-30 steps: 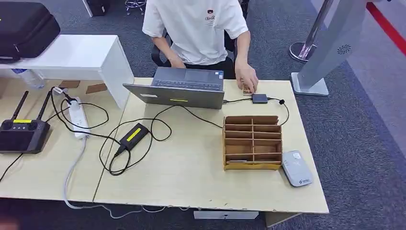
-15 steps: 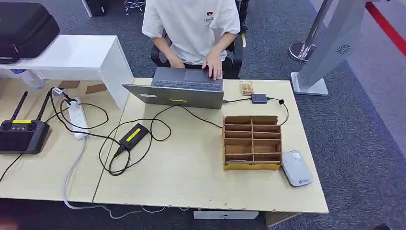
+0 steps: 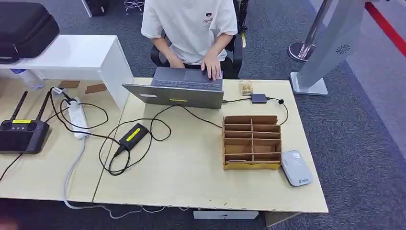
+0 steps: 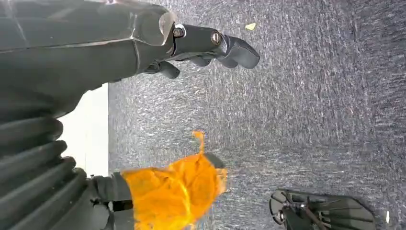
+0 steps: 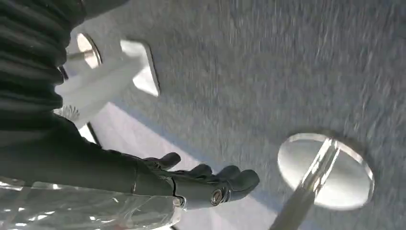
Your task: Pass the card to the sensor for recognition and then transmit it.
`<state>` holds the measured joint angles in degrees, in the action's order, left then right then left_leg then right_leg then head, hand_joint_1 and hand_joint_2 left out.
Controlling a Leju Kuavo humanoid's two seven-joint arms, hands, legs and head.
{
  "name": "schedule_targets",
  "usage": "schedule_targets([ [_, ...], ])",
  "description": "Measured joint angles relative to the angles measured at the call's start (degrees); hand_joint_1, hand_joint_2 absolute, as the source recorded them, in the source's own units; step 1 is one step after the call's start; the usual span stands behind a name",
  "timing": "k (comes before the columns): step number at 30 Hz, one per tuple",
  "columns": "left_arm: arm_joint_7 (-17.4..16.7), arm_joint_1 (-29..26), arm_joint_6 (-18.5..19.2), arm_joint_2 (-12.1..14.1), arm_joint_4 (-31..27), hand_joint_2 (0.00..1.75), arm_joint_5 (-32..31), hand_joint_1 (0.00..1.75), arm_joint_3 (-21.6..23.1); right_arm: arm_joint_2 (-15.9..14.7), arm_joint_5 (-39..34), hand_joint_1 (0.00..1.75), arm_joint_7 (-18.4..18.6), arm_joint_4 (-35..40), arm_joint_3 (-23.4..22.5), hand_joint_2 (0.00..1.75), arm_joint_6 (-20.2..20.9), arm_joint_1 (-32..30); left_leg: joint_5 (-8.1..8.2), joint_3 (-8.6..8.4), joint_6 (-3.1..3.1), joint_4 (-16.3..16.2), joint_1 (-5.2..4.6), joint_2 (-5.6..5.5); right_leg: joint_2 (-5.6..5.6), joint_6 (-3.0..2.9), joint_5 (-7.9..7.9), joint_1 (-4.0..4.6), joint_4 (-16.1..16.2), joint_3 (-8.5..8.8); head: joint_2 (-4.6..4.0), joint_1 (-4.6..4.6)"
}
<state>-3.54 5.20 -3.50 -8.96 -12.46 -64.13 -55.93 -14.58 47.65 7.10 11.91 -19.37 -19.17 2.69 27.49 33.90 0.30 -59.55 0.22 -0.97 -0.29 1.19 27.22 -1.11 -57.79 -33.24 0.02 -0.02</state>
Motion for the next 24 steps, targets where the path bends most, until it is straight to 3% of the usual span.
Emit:
schedule_targets([
  [10, -1.07, -0.06, -3.04, -0.61, 0.00, 1.75, -1.94, 0.00, -0.13, 8.67, 0.03, 0.00, 2.88, -0.65, -0.85, 1.75, 2.21, -0.28, -0.01, -0.01, -0.01, 0.00, 0.01, 0.04, 0.05, -0.01, 0.00, 0.00, -0.02, 0.00, 0.00, 0.02],
  [15, -1.09, -0.15, -4.33, -1.16, 0.00, 1.75, -2.16, 0.00, -0.13, 12.02, -0.35, 0.00, 2.64, -0.72, -1.03, 1.75, 2.25, -0.60, -0.02, 0.01, -0.03, 0.00, 0.02, 0.06, 0.07, -0.01, 0.00, 0.01, -0.02, 0.00, 0.00, -0.07],
  [21, -5.64, -0.26, -12.71, -1.81, 0.00, 1.75, -5.03, 0.00, 0.04, 15.74, -0.53, 0.00, 1.14, -0.81, -1.18, 1.75, 1.42, -0.62, -0.02, 0.00, -0.03, 0.00, 0.02, 0.06, 0.07, -0.01, 0.00, 0.01, -0.02, 0.00, 0.00, 0.04],
  [22, -6.07, -0.26, -14.46, -1.92, 0.00, 0.00, -5.29, 0.00, 0.07, 16.26, -1.13, 0.00, 1.14, -0.81, -1.35, 1.75, 1.31, -0.62, -0.02, 0.00, -0.03, 0.00, 0.02, 0.06, 0.07, -0.01, 0.00, 0.01, -0.02, 0.01, 0.00, -0.02],
  [24, -6.21, -0.29, -16.71, -2.10, 0.00, 0.00, -5.81, 0.00, 0.17, 17.65, -2.96, 0.00, 1.14, -0.81, -2.33, 1.75, 1.35, -0.61, -0.02, 0.00, -0.04, 0.00, 0.02, 0.06, 0.07, -0.01, 0.00, 0.01, -0.02, 0.01, 0.00, -0.02],
])
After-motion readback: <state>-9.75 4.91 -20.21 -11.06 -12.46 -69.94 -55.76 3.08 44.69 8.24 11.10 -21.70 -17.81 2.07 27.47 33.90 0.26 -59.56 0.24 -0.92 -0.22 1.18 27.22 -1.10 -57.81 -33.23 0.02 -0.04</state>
